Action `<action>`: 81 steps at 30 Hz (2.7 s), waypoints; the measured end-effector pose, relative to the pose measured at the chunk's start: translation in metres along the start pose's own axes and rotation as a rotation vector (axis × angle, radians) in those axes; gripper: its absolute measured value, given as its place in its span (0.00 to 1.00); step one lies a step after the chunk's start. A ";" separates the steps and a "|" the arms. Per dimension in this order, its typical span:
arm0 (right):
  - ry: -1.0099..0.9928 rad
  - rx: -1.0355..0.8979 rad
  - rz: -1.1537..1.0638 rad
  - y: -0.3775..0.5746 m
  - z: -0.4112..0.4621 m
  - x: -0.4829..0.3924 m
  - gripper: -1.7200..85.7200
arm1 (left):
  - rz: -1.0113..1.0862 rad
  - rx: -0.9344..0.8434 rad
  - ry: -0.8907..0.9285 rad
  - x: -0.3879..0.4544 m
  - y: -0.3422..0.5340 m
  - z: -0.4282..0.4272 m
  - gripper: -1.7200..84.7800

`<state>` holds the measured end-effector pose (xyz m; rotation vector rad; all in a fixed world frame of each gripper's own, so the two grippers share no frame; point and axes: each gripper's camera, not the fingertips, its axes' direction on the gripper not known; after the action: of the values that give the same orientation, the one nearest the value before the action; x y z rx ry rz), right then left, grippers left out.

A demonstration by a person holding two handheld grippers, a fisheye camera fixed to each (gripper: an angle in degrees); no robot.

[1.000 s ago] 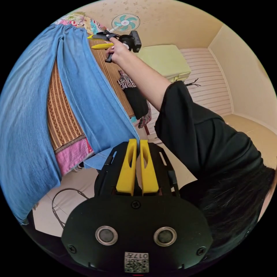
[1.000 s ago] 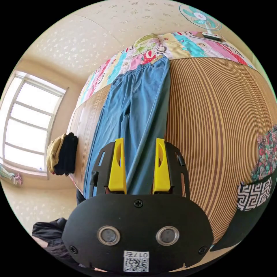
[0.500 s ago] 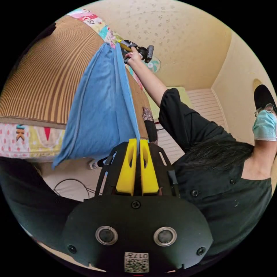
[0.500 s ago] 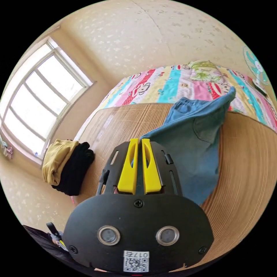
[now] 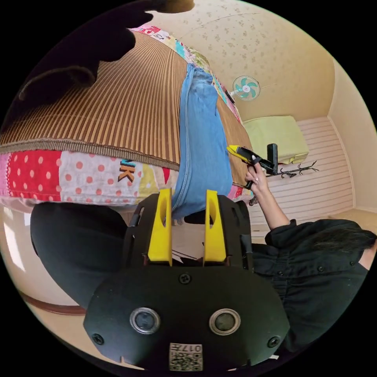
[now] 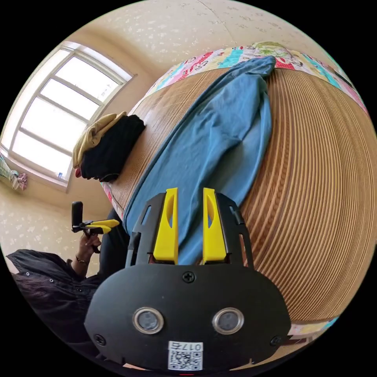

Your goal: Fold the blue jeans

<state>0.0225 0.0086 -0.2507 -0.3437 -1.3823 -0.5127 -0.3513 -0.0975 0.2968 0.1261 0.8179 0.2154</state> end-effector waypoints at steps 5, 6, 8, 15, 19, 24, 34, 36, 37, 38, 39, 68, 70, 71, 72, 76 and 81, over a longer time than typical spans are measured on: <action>-0.152 0.070 0.116 0.095 0.008 0.004 0.12 | 0.051 -0.058 -0.174 0.020 -0.025 0.036 0.15; -0.159 0.085 0.120 0.099 0.008 0.003 0.11 | 0.042 -0.054 -0.232 0.022 -0.026 0.038 0.12; -0.171 0.105 0.141 0.105 0.010 -0.003 0.10 | 0.035 -0.060 -0.249 0.025 -0.028 0.038 0.10; -0.240 0.194 0.057 0.120 -0.053 -0.013 0.04 | 0.180 0.017 0.252 0.050 -0.028 0.006 0.02; -0.164 0.225 0.028 0.151 -0.086 -0.002 0.04 | 0.111 -0.053 0.238 0.025 -0.021 0.022 0.03; -0.153 0.106 0.108 0.157 -0.059 0.020 0.06 | -0.070 -0.070 0.074 0.005 -0.015 0.041 0.11; -0.171 -0.026 0.106 0.107 -0.033 0.015 0.07 | 0.083 -0.084 -0.277 0.076 -0.050 0.078 0.09; -0.154 -0.020 0.081 0.113 -0.046 0.012 0.06 | 0.123 -0.180 -0.167 0.084 -0.043 0.086 0.04; -0.182 -0.023 0.060 0.121 -0.059 0.012 0.05 | 0.146 -0.224 -0.080 0.088 -0.034 0.090 0.03; -0.236 -0.031 0.020 0.131 -0.073 0.011 0.05 | 0.162 -0.256 -0.039 0.091 -0.028 0.092 0.03; -0.265 -0.043 -0.004 0.136 -0.079 0.011 0.05 | 0.170 -0.332 -0.008 0.092 -0.016 0.098 0.03; -0.564 0.114 0.151 0.108 -0.166 0.087 0.06 | 0.071 -0.110 0.213 0.098 -0.082 0.080 0.02; -0.631 0.159 0.052 0.119 -0.200 0.067 0.06 | 0.182 -0.062 0.315 0.122 -0.066 0.036 0.02; -0.679 0.201 -0.026 0.125 -0.230 0.049 0.05 | 0.223 -0.040 0.347 0.131 -0.061 0.022 0.02; -0.706 0.233 -0.066 0.129 -0.247 0.039 0.05 | 0.301 0.009 0.433 0.151 -0.052 -0.008 0.02; -0.857 0.464 -0.410 0.136 -0.389 -0.038 0.05 | 0.606 0.196 0.704 0.244 -0.040 -0.122 0.01; -0.589 0.700 -0.781 0.136 -0.543 -0.159 0.04 | 0.900 0.410 0.722 0.361 -0.050 -0.224 0.02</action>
<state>0.5341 -0.1357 -0.4880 0.7034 -2.1648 -0.5311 -0.2692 -0.0533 -0.1207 0.8439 1.4813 0.9792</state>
